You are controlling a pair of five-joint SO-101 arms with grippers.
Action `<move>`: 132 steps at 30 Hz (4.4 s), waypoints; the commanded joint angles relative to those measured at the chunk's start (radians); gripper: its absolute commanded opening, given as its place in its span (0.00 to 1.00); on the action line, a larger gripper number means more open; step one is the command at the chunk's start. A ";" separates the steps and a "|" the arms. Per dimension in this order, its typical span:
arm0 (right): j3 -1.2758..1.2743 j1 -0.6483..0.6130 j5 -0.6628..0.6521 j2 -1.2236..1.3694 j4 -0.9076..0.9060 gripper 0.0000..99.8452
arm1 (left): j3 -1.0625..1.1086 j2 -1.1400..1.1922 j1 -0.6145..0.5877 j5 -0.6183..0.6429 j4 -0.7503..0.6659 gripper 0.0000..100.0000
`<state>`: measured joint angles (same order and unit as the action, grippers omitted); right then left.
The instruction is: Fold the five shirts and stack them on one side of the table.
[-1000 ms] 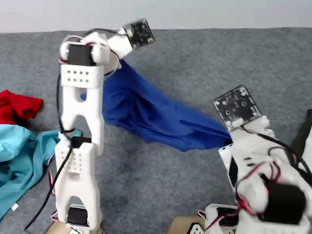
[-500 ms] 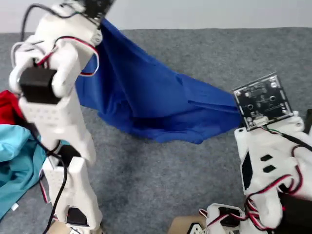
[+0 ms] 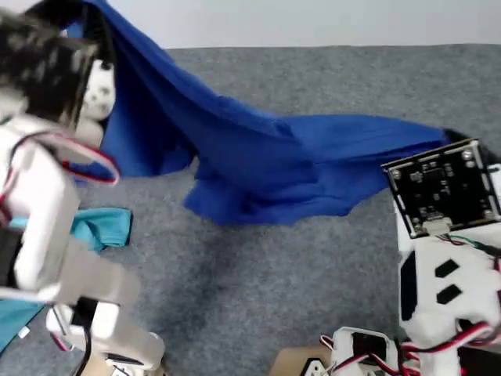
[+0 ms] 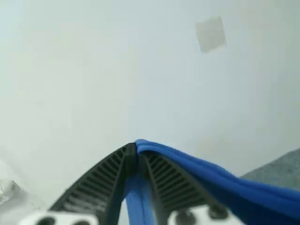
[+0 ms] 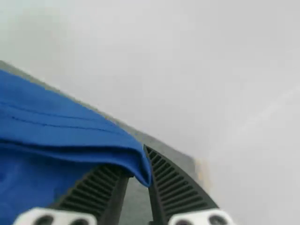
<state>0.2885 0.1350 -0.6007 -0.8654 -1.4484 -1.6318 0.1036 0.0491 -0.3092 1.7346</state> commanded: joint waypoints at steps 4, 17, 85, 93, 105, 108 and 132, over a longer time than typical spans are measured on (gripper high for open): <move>0.089 0.116 -0.017 0.022 0.182 0.01 | -0.035 -0.120 0.005 0.003 0.017 0.00; 0.287 0.237 -0.060 0.142 0.420 0.01 | -0.036 -0.167 -0.143 0.005 0.018 0.00; 0.186 0.306 -0.256 0.004 0.283 0.01 | 1.537 -1.171 -0.141 0.011 -0.238 0.00; -0.051 0.239 -0.262 -0.004 0.283 0.01 | 1.814 -1.166 -0.141 0.011 -0.345 0.00; -0.445 0.050 -0.259 0.004 0.447 0.01 | 2.246 -1.165 -0.103 0.011 -0.770 0.00; -0.552 0.004 -0.259 0.005 0.544 0.01 | 2.356 -1.165 -0.054 0.006 -0.884 0.00; -0.738 0.007 -0.336 0.189 1.049 0.01 | 2.152 -0.551 -0.083 -0.081 -1.260 0.00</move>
<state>-0.4864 0.1274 -0.9244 -0.7181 -0.4603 0.6483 -0.5516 -0.0307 -0.3844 0.5010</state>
